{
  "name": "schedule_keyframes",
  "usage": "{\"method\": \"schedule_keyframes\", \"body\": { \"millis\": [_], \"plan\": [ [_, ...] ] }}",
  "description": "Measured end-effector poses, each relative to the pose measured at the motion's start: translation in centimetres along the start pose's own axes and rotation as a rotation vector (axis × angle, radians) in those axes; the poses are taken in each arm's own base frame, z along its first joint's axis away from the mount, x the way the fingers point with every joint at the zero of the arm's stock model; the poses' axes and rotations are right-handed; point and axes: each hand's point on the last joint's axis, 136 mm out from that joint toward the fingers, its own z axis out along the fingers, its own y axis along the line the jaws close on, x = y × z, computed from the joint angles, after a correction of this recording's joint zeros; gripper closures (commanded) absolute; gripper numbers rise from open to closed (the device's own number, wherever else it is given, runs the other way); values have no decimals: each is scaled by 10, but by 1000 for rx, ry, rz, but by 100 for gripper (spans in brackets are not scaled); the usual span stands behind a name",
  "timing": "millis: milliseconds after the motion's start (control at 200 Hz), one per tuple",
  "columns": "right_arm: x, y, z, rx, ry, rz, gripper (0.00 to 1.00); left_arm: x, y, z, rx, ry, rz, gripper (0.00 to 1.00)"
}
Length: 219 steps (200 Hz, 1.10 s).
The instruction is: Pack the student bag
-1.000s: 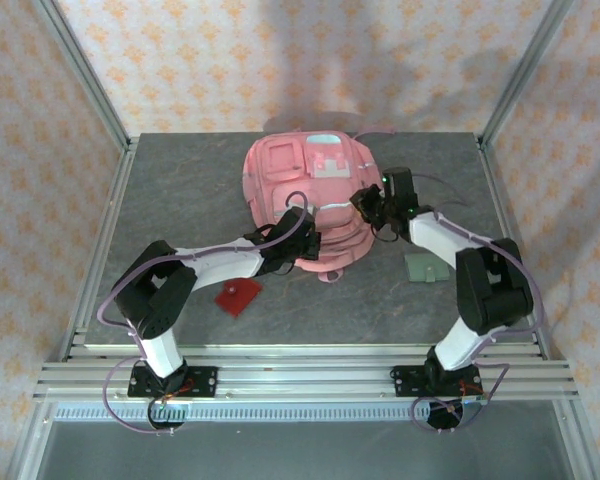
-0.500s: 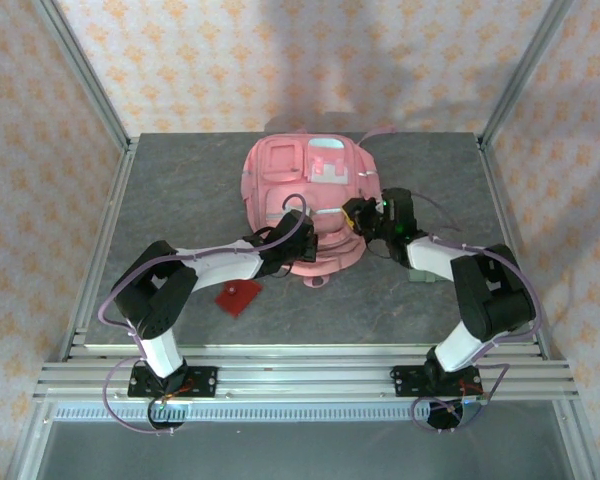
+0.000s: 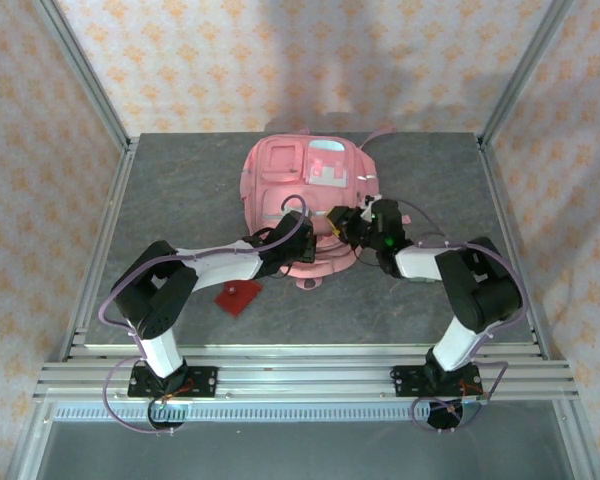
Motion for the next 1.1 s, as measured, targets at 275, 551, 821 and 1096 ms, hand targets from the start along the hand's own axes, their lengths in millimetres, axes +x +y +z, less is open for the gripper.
{"method": "schedule_keyframes", "body": {
  "millis": [275,551,821,1096],
  "plan": [
    [5,-11,3,75,13,-28,100,0,17,-7,-15,-12,-23,100],
    [-1,0,-5,56,3,-33,100,-16,93,-49,-86,-87,-149,100],
    [-20,-3,-15,70,6,-1,100,-18,114,-55,-115,-102,-184,100],
    [-79,14,-22,92,-72,19,76,-1,39,-47,14,-79,-60,100]
  ]
}}
